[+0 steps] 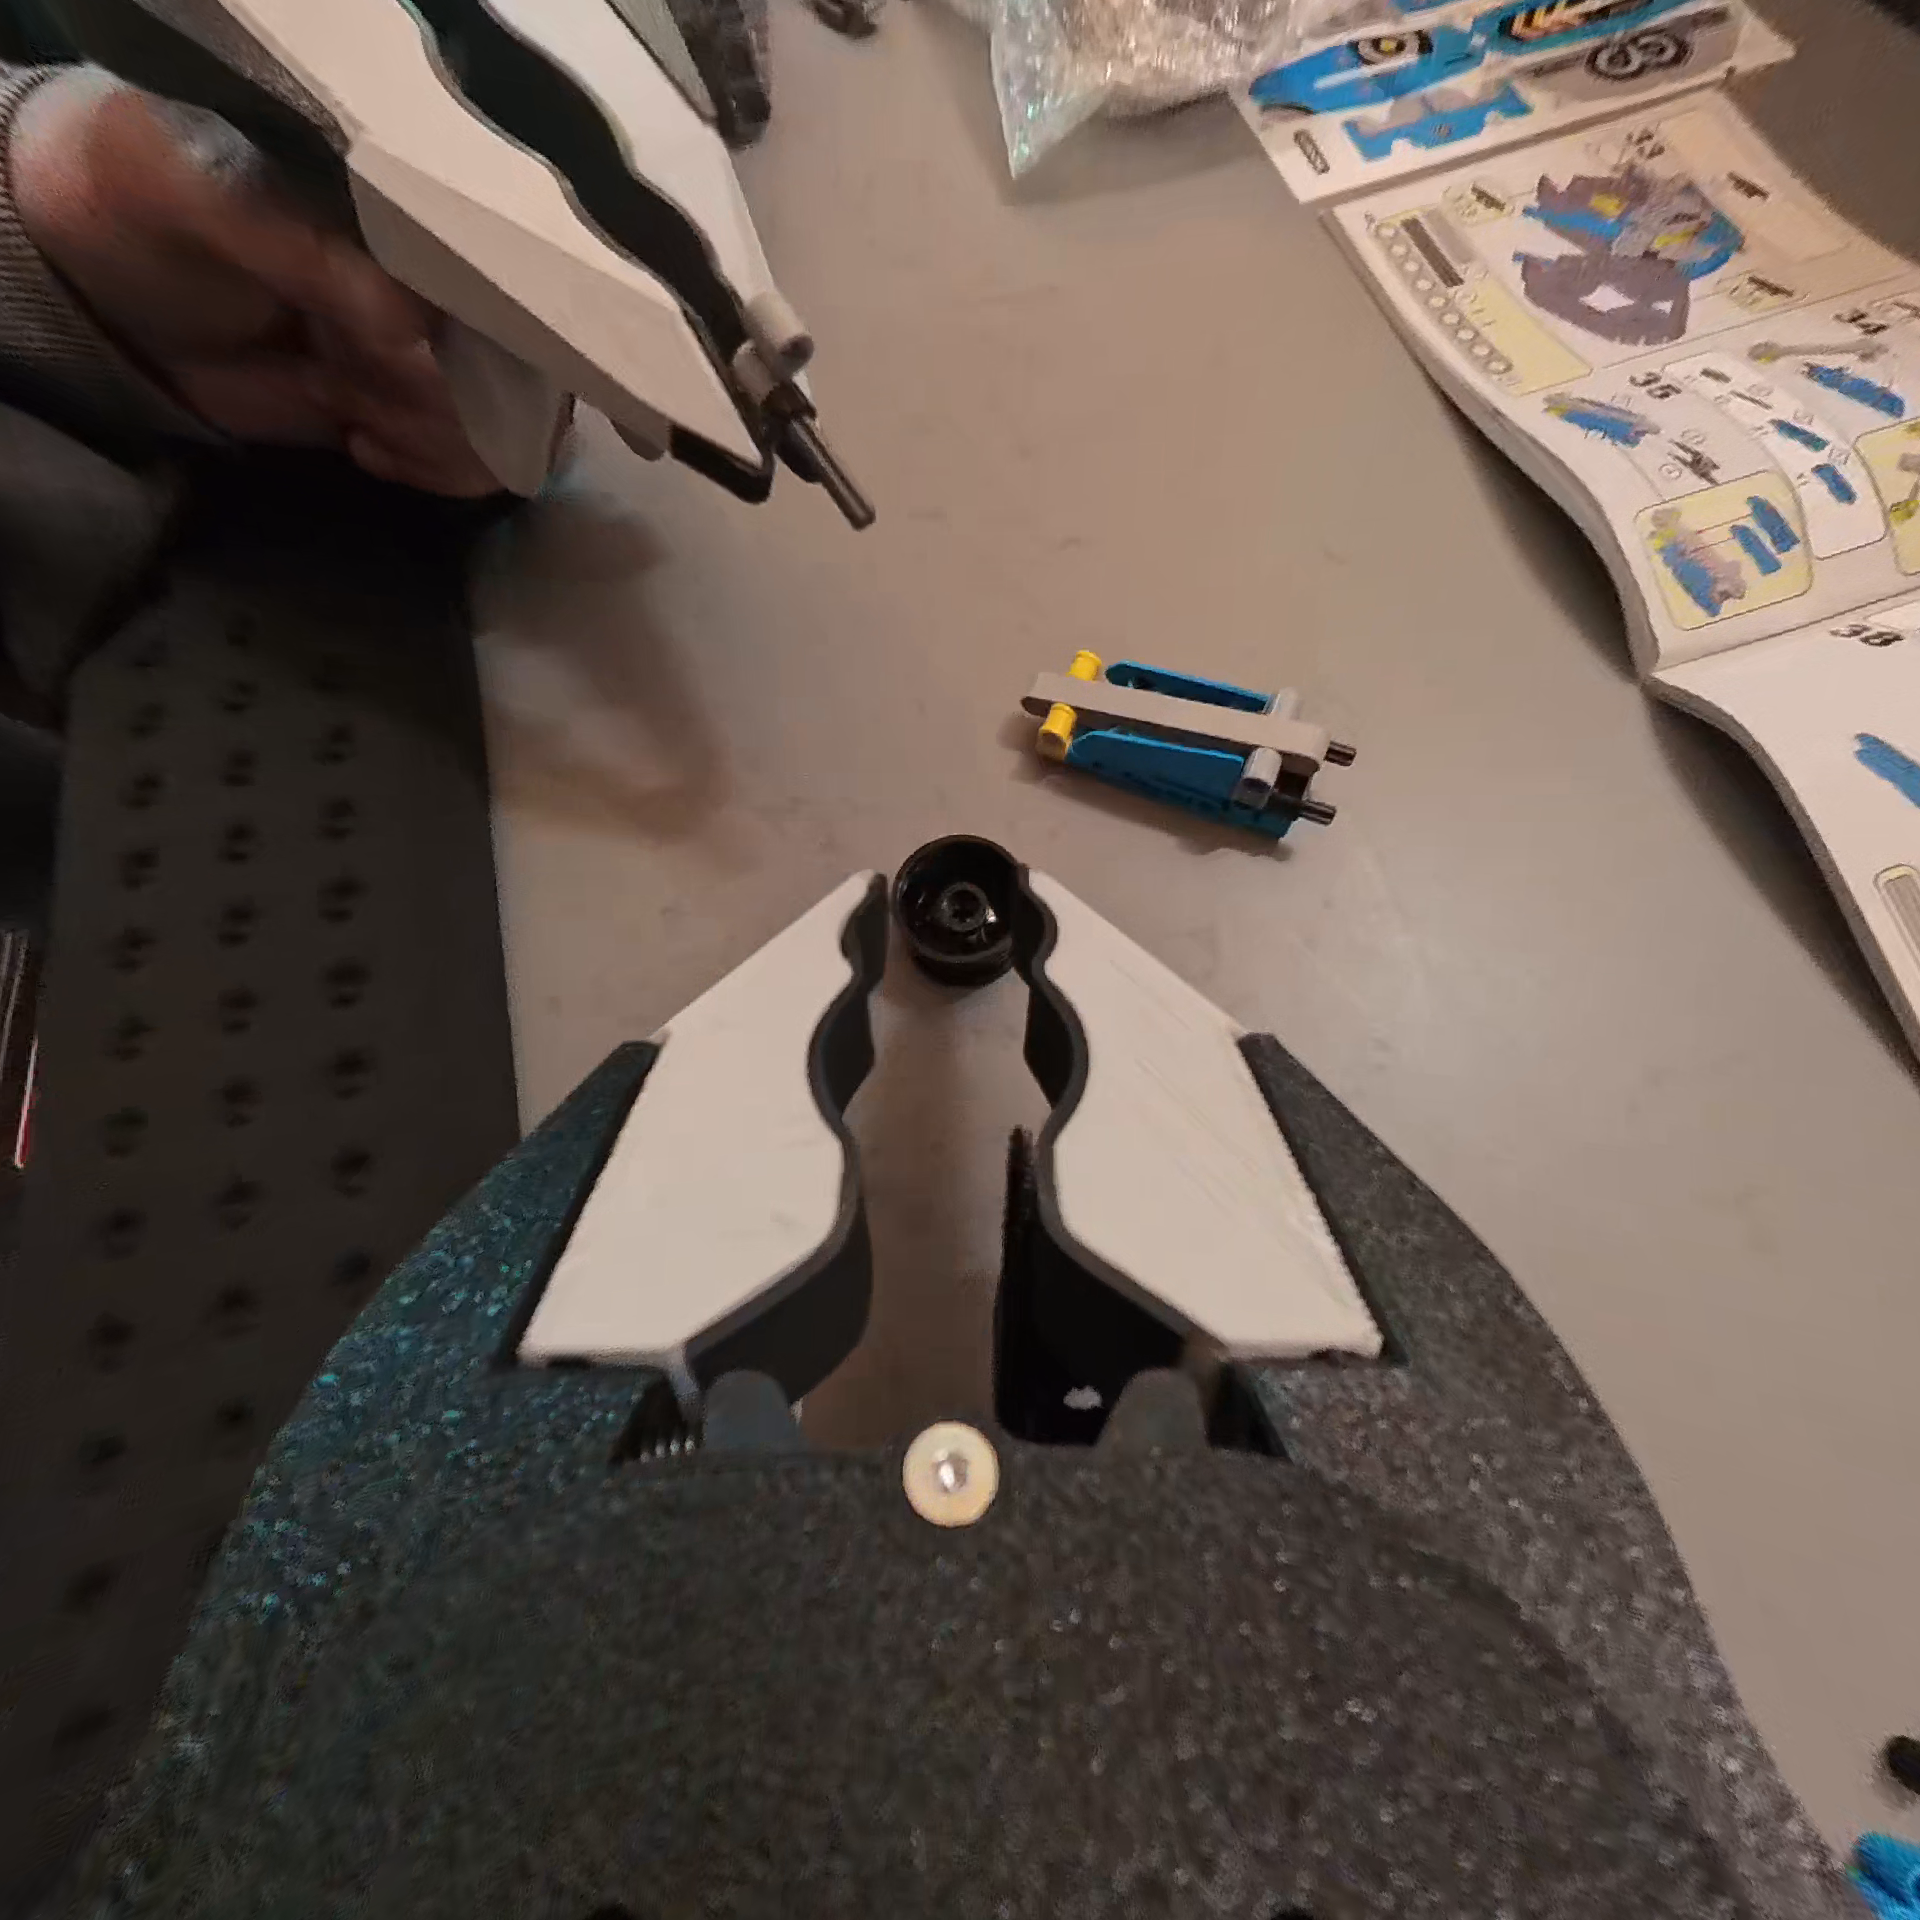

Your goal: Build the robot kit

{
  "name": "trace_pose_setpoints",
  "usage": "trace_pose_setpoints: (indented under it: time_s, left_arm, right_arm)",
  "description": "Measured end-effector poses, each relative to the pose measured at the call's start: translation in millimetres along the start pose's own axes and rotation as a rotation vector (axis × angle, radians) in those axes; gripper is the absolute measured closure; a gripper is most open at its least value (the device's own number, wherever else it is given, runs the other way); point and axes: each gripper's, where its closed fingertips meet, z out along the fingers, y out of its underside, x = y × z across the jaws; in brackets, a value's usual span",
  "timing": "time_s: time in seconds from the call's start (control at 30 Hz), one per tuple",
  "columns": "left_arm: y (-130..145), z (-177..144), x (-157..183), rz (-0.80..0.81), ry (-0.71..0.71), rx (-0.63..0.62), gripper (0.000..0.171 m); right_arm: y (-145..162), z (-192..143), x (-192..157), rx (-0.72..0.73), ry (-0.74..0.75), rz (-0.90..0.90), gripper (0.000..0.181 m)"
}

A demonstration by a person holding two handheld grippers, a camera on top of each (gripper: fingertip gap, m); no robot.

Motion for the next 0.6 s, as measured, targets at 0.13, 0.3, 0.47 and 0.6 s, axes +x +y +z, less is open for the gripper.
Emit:
trace_pose_setpoints:
  time_s: [0.13, 0.3, 0.47, 0.6]
  left_arm:
    - [2.2, 2.0, 2.0, 0.019, 0.008, -0.011, 0.165]
    - [6.8, 5.9, 1.4, 0.022, 0.006, -0.040, 0.165]
    - [24.1, 18.4, 1.2, 0.102, -0.047, -0.194, 0.165]
    - [34.5, 22.6, 1.1, 0.135, -0.074, -0.373, 0.165]
  right_arm:
    - [8.8, 3.4, 5.7, -0.151, 0.025, -0.064, 0.164]
    - [11.2, 3.5, 14.4, -0.144, -0.026, -0.048, 0.164]
    - [1.0, 0.6, 16.5, 0.026, -0.072, 0.005, 0.163]
    - [-2.5, -3.7, 6.5, 0.100, -0.133, 0.019, 0.164]
